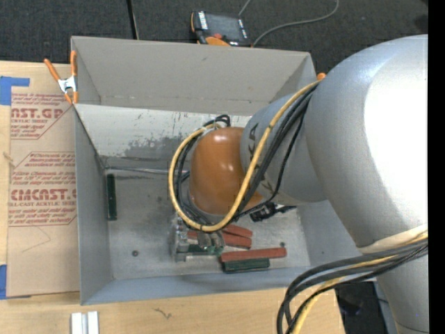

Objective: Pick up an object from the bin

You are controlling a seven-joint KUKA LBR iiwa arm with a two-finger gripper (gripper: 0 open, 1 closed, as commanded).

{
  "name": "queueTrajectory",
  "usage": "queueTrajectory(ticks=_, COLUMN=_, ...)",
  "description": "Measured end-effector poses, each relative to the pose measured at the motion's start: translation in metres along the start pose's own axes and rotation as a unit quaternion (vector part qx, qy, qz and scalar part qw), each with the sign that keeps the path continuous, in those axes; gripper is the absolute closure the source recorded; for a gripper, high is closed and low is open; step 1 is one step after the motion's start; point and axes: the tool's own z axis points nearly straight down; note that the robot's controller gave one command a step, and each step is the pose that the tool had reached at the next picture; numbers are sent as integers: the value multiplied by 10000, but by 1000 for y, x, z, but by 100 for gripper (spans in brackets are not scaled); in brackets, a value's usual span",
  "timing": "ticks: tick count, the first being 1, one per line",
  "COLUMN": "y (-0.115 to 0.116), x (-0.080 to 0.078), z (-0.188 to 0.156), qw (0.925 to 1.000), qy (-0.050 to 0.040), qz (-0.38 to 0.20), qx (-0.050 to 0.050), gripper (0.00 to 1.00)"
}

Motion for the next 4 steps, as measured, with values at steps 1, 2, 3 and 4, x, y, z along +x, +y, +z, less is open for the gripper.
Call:
queueTrajectory(ticks=1, y=41, x=17, z=-27, qw=9917, qy=-18, qz=-1289, qx=-2, gripper=100)
queueTrajectory(ticks=2, y=40, x=17, z=-26, qw=9918, qy=-9, qz=-1275, qx=0, gripper=0)
queueTrajectory(ticks=3, y=-25, x=5, z=-2, qw=9771, qy=-24, qz=-2129, qx=15, gripper=0)
queueTrajectory(ticks=4, y=-23, x=7, z=-2, qw=9768, qy=-6, qz=-2141, qx=3, gripper=100)
